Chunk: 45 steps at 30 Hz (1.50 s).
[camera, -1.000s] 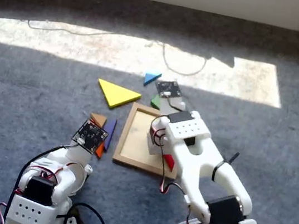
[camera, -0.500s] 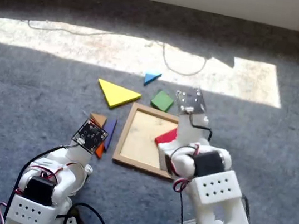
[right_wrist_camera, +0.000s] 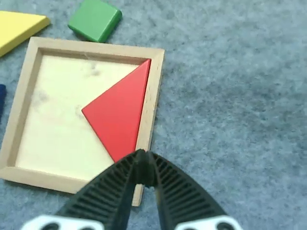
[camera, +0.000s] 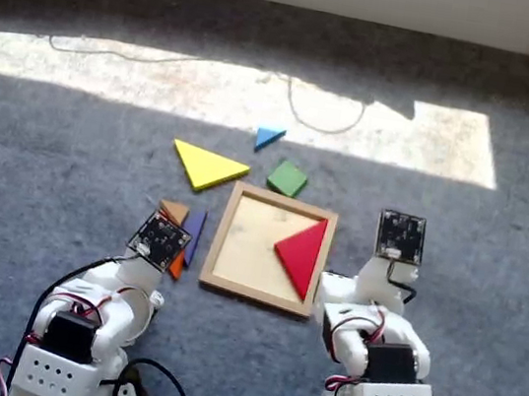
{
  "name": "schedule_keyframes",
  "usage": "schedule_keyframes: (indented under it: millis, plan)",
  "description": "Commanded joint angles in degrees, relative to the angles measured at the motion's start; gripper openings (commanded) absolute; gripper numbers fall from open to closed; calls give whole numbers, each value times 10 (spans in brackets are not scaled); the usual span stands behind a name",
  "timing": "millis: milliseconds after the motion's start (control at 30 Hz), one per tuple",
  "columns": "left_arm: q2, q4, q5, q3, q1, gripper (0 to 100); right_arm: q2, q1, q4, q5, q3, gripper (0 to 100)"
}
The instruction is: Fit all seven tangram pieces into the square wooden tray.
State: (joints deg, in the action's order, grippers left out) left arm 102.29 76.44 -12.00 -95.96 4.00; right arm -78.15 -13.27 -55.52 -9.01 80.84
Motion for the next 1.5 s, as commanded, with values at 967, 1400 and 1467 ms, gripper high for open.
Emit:
schedule_keyframes:
  millis: [967,1400,1467]
  plan:
    - [-248,-102,-287,377,-124,93,-269,9,46,-31,145,15]
    - [-714,-102,-446,698,-104,234,-269,9,46,3,146,15]
    - [-780,-102,-452,742,-95,235,-269,9,46,12,146,15]
